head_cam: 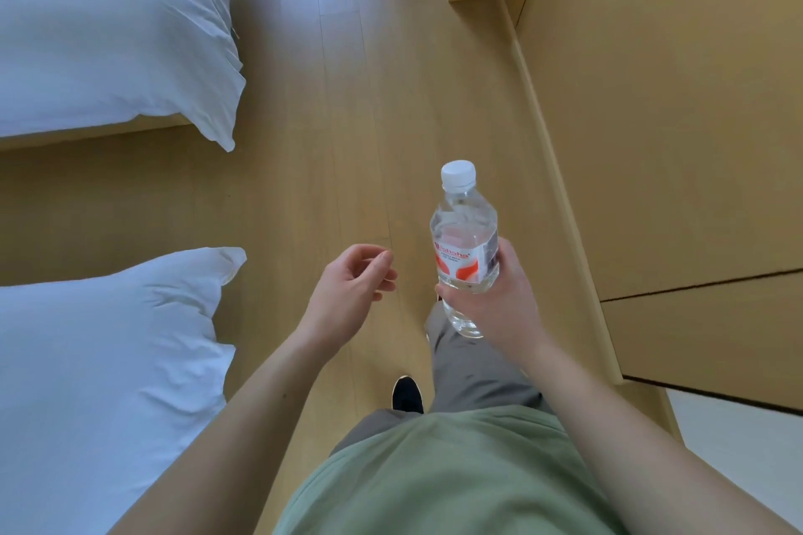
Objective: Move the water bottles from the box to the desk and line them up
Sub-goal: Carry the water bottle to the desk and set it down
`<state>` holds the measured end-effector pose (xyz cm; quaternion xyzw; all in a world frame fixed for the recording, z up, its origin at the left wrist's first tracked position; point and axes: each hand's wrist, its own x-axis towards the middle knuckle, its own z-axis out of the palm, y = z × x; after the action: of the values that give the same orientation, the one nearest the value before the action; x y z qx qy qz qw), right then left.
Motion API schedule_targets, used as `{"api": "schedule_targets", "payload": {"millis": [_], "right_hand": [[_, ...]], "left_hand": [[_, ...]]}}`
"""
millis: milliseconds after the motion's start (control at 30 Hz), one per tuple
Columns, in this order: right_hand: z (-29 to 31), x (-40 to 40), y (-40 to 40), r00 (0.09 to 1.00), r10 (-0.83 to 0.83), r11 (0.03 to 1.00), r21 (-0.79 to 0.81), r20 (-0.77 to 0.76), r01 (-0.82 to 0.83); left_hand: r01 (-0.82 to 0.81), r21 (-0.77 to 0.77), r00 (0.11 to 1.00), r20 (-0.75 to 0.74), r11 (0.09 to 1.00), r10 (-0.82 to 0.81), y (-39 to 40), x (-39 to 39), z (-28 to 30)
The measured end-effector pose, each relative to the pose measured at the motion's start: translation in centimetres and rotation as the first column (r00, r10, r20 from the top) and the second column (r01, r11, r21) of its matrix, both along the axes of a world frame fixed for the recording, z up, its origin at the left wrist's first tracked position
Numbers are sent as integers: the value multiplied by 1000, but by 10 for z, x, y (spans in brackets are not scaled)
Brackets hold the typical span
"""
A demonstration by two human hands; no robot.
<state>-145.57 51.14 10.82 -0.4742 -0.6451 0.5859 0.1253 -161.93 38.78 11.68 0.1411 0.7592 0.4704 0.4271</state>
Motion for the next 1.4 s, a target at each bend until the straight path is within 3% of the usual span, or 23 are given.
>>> {"api": "schedule_targets", "payload": {"millis": [533, 867, 1400], "right_hand": [[11, -140, 229, 994, 99, 995, -13, -41, -99], [4, -216, 323, 997, 71, 997, 27, -27, -71], [17, -432, 453, 1000, -5, 997, 72, -21, 6]], "left_hand": [[-111, -3, 992, -58, 994, 110, 208, -125, 21], [-85, 7, 996, -33, 996, 85, 311, -210, 9], [66, 32, 997, -48, 997, -65, 476, -438, 13]]}}
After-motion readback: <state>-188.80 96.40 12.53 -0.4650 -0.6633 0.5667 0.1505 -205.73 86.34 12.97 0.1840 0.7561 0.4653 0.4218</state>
